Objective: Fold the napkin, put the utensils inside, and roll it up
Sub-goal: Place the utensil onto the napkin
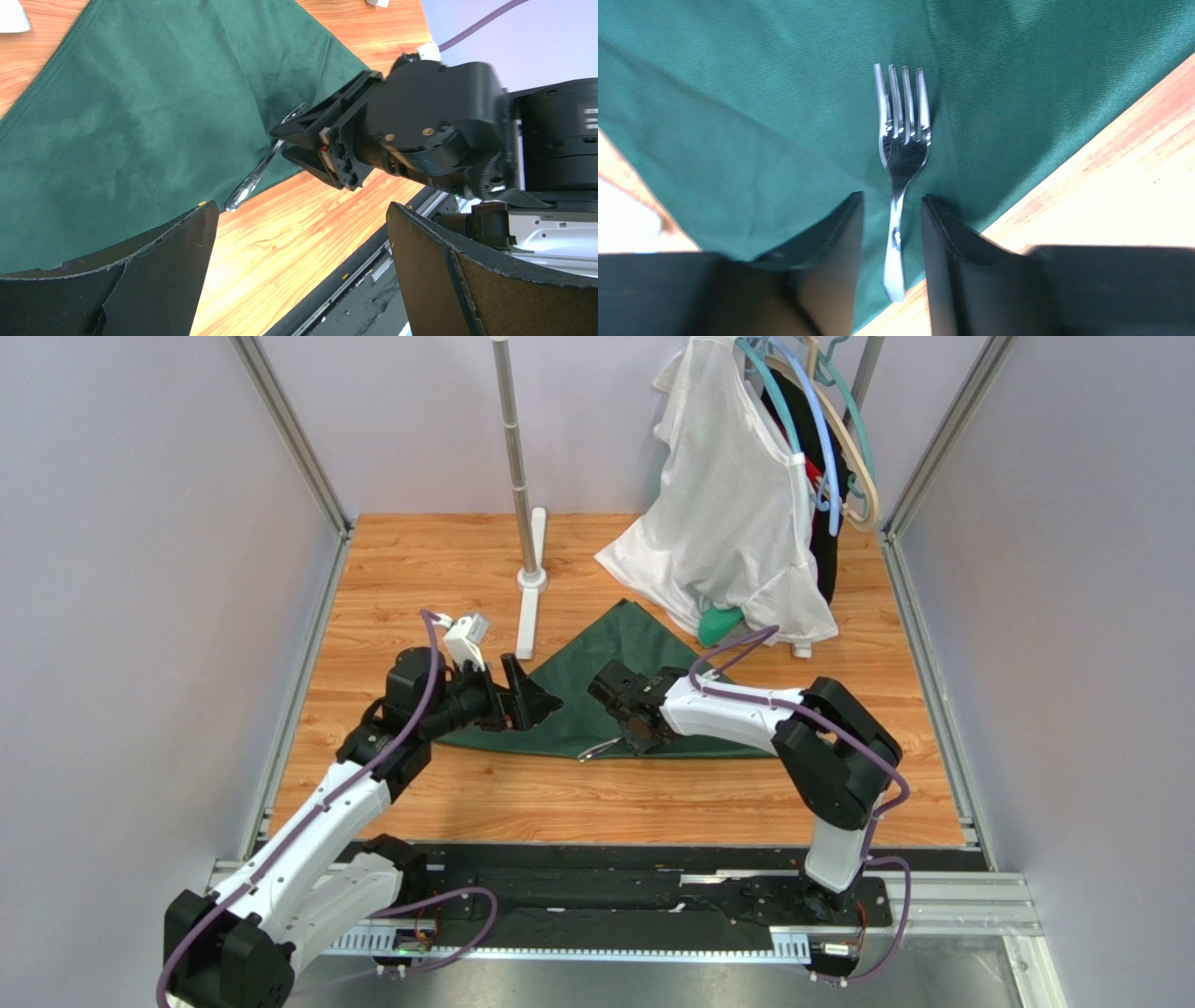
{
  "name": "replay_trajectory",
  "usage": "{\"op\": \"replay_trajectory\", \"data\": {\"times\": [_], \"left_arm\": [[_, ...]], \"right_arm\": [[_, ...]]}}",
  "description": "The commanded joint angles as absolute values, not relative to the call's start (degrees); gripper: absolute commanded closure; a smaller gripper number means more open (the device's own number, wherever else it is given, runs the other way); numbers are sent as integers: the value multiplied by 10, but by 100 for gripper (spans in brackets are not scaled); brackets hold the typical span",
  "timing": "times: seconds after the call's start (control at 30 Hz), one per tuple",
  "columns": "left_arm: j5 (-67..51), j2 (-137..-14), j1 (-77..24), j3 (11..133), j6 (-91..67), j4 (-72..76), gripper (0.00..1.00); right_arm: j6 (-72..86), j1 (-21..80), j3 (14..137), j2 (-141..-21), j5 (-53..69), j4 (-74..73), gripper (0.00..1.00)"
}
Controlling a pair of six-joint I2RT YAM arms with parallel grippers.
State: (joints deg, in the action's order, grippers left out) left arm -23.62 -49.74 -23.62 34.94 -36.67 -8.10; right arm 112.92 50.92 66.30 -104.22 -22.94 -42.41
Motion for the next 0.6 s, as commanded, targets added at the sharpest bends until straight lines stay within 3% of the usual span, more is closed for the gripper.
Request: {"op": "replay_trajectory", "data": {"times": [0.0, 0.17, 0.33, 0.57], "left_arm": [[-220, -480, -238, 359, -349, -90, 1], [-201, -468, -238, 359, -332, -100, 1], [-176, -461, -238, 346, -318, -98, 1], [-148, -461, -238, 349, -300, -111, 2]], "right_arm": [[1398, 512, 664, -998, -266, -417, 54], [1321, 517, 667, -947, -305, -442, 40], [1205, 500, 628, -877, -369, -445, 40], [634, 418, 557, -767, -381, -246, 40]]}}
